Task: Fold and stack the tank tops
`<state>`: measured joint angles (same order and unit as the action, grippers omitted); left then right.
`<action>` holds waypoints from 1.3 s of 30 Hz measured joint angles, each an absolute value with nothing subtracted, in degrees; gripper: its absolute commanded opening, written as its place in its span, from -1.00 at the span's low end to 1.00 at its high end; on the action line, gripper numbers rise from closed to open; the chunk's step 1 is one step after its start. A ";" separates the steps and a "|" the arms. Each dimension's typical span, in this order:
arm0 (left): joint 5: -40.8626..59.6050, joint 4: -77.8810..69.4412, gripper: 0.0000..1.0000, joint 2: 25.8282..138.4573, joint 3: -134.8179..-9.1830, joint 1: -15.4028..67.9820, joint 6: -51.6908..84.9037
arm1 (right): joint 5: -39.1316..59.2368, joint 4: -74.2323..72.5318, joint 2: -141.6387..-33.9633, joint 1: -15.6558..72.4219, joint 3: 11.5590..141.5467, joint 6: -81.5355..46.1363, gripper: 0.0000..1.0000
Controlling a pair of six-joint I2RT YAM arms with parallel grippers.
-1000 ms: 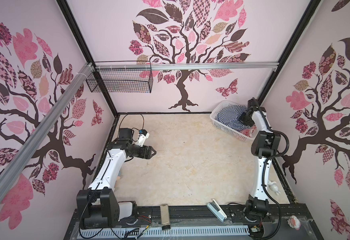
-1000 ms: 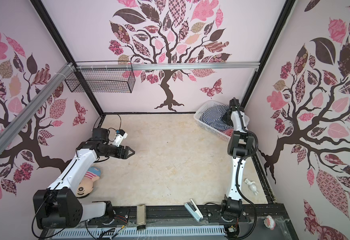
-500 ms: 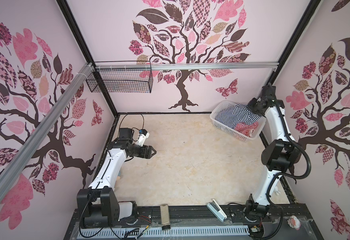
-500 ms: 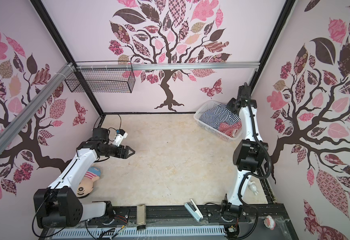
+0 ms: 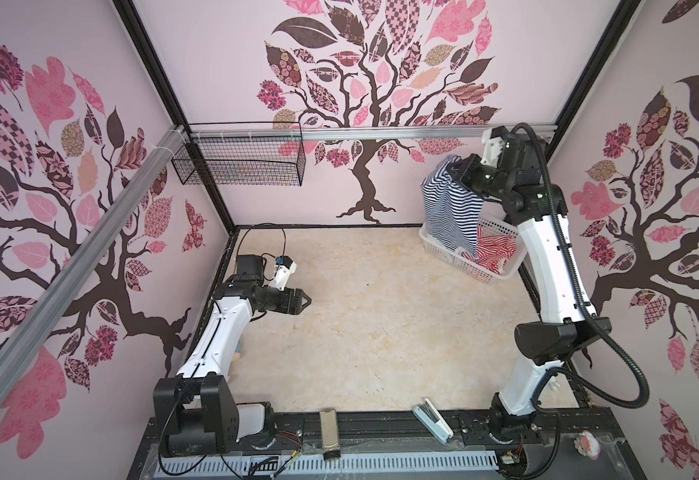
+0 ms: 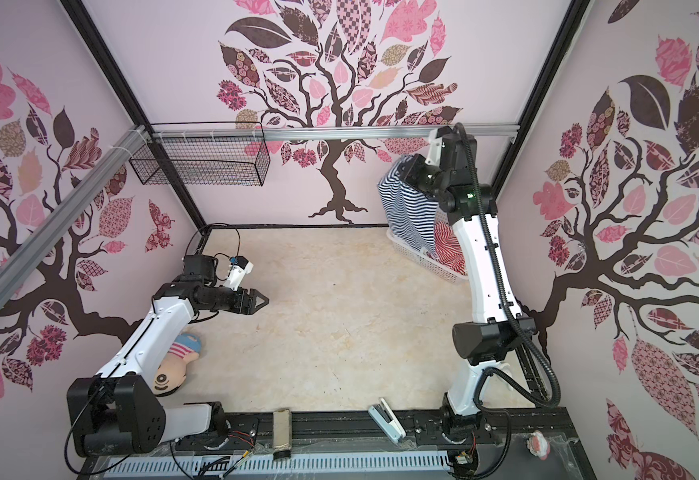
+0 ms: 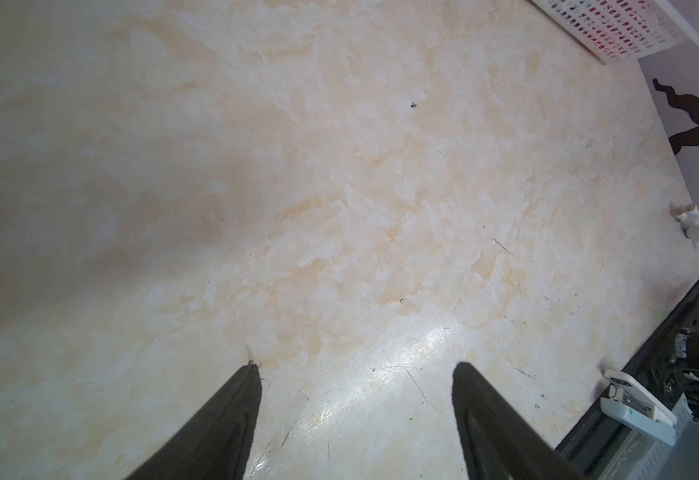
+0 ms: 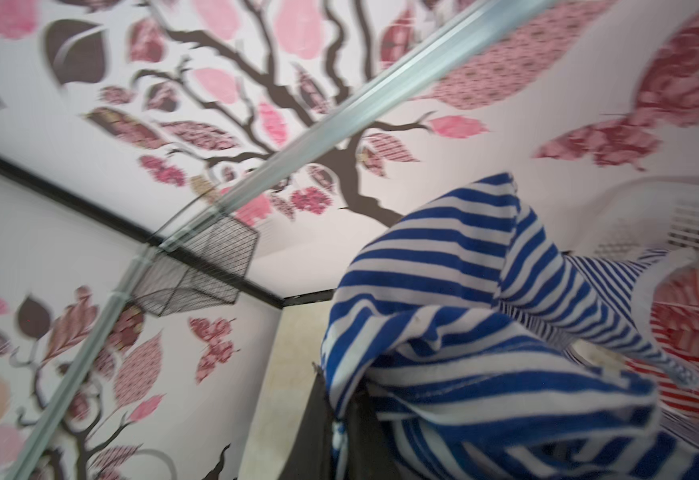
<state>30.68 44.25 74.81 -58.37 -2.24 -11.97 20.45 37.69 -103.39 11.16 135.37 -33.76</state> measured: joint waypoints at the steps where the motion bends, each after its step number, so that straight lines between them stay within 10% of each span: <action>1: 30.63 44.03 0.53 74.81 -58.37 -2.35 -11.84 | 21.23 36.82 -102.54 12.91 135.61 -34.35 -1.00; 17: 28.56 42.06 0.53 73.30 -58.00 -7.25 -10.13 | 22.11 20.27 -113.16 28.23 126.87 -42.70 -1.00; 27: 28.71 42.83 0.53 73.54 -56.40 -6.31 -12.21 | 12.10 17.96 -99.50 27.81 85.80 -39.31 -1.00; 39: 22.52 44.82 0.30 82.76 -56.40 6.98 -18.04 | 9.61 16.25 -87.70 27.79 74.94 -38.61 -1.00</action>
